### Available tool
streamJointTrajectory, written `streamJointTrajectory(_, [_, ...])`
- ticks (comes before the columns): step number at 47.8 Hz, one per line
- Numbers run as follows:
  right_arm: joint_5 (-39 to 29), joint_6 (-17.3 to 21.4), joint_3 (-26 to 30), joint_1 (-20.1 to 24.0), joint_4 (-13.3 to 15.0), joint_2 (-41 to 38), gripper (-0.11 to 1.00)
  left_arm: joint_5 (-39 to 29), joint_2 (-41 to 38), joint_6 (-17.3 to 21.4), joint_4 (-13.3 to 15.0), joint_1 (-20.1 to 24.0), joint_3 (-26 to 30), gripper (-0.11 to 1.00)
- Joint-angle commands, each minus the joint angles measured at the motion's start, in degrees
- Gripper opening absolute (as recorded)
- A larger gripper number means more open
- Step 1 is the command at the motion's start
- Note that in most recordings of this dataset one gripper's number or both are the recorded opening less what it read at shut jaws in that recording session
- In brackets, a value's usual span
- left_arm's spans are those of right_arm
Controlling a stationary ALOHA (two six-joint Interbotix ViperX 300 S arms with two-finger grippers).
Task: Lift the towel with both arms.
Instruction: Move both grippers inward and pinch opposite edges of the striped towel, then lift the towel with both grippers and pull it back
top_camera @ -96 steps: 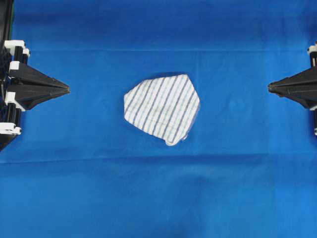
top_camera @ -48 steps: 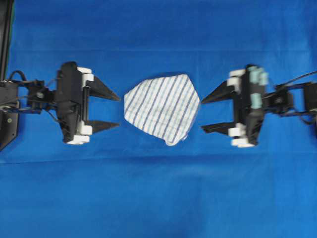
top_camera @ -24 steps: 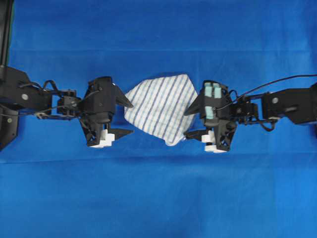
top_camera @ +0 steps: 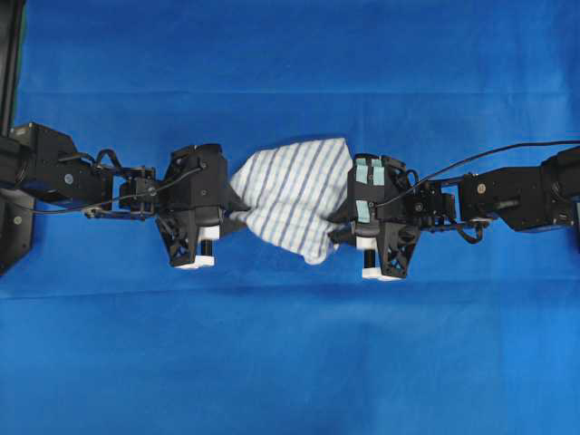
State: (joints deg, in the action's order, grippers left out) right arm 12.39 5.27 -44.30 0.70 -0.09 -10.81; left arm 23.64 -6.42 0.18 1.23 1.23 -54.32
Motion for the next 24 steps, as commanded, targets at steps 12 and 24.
streamJointTrajectory(12, [-1.3,0.2,0.4,0.3,-0.1,4.4,0.09,-4.5,3.9,-0.9,0.3,1.1,1.8,0.05])
streamJointTrajectory(24, [-8.8,0.0,1.8,0.2,-0.1,15.6,0.09,-15.0,16.4,-3.3,0.6,1.7,5.3,0.05])
